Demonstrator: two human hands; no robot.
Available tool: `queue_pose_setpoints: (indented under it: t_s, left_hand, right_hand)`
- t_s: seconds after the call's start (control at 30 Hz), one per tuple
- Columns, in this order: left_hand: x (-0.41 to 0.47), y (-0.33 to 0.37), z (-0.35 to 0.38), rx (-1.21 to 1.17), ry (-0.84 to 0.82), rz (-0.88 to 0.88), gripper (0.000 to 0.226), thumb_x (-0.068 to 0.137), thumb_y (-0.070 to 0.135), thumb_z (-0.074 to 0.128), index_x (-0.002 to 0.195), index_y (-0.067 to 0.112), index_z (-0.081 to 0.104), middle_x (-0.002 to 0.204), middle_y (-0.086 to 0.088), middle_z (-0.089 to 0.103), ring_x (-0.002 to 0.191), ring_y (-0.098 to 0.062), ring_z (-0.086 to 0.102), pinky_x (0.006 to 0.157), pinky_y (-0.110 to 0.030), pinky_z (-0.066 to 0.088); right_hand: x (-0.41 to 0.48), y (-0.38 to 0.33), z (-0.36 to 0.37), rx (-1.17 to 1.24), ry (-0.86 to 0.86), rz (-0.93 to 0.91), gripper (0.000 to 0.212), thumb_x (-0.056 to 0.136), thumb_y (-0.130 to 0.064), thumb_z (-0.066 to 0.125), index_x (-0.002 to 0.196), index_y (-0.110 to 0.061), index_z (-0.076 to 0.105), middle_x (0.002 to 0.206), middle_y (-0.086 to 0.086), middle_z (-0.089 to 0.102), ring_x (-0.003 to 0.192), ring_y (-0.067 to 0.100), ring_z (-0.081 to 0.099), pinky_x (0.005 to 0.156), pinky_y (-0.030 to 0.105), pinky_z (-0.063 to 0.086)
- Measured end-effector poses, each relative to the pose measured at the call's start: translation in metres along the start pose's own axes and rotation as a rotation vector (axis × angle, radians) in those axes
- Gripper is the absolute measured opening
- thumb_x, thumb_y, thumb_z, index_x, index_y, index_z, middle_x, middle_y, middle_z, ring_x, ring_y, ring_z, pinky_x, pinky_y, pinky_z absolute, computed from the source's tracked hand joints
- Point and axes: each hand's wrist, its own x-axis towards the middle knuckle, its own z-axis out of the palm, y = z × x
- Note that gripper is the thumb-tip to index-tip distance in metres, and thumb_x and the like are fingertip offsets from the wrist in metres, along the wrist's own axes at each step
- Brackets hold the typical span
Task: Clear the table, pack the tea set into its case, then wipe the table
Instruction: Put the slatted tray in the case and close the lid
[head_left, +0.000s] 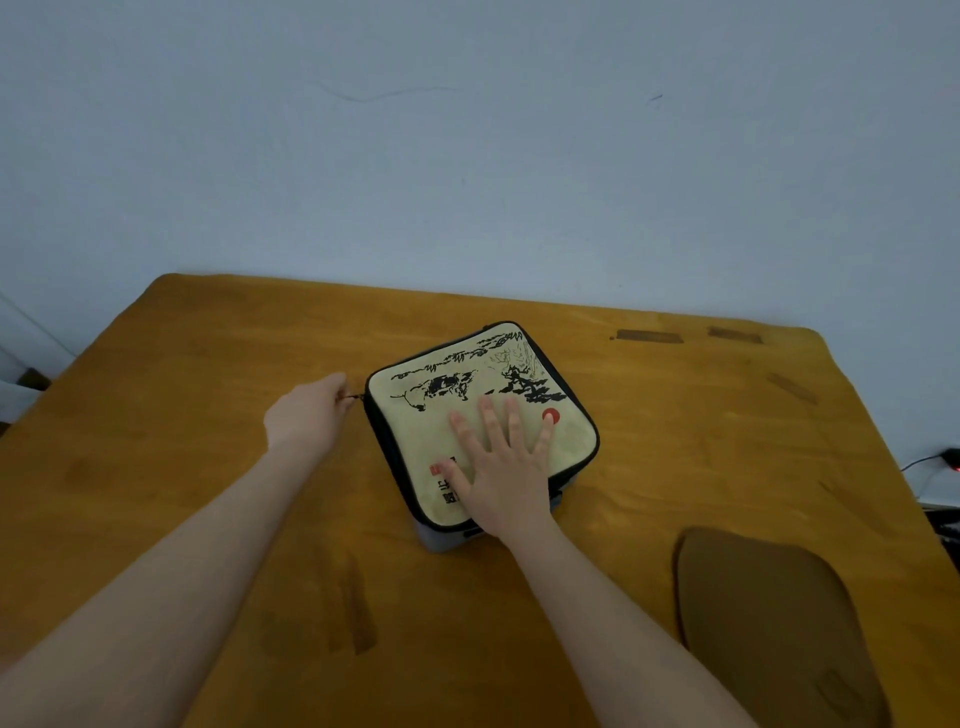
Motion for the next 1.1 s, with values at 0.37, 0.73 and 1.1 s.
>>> queue_pose_setpoints:
  t_s: [0.37,0.73,1.1]
  left_hand:
    - [0.045,0.024,0.003,-0.035,-0.012,0.028,0.017,0.100,0.034,0.045,0.097,0.019,0.054,0.081,-0.005,0.062,0.070,-0.027,0.055,0.053,-0.029,0.037]
    - [-0.031,0.015,0.019,-0.581,-0.056,-0.004,0.045,0.092,0.011,0.058,0.135,0.021,0.046,0.094,0.004,0.060,0.086,-0.018,0.059,0.071,-0.035,0.049]
    - [-0.104,0.034,0.032,-0.847,-0.108,0.069,0.069,0.080,-0.010,0.064,0.136,0.026,0.047,0.118,-0.006,0.052,0.095,-0.016,0.058,0.079,-0.027,0.055]
  right_hand:
    - [0.001,0.000,0.003,-0.016,0.010,0.004,0.064,0.094,-0.068,0.010,0.152,-0.042,0.009,0.163,0.002,0.004,0.148,0.031,-0.011,0.110,0.066,-0.014]
    - [0.001,-0.001,-0.001,-0.033,-0.046,0.010,0.065,0.093,-0.067,0.008,0.152,-0.042,0.004,0.163,0.001,-0.002,0.148,0.030,-0.015,0.110,0.065,-0.015]
    - [-0.023,0.025,-0.018,0.032,0.040,0.228,0.057,0.101,-0.048,0.028,0.153,-0.024,0.023,0.161,0.009,0.018,0.149,0.030,0.007,0.113,0.063,-0.002]
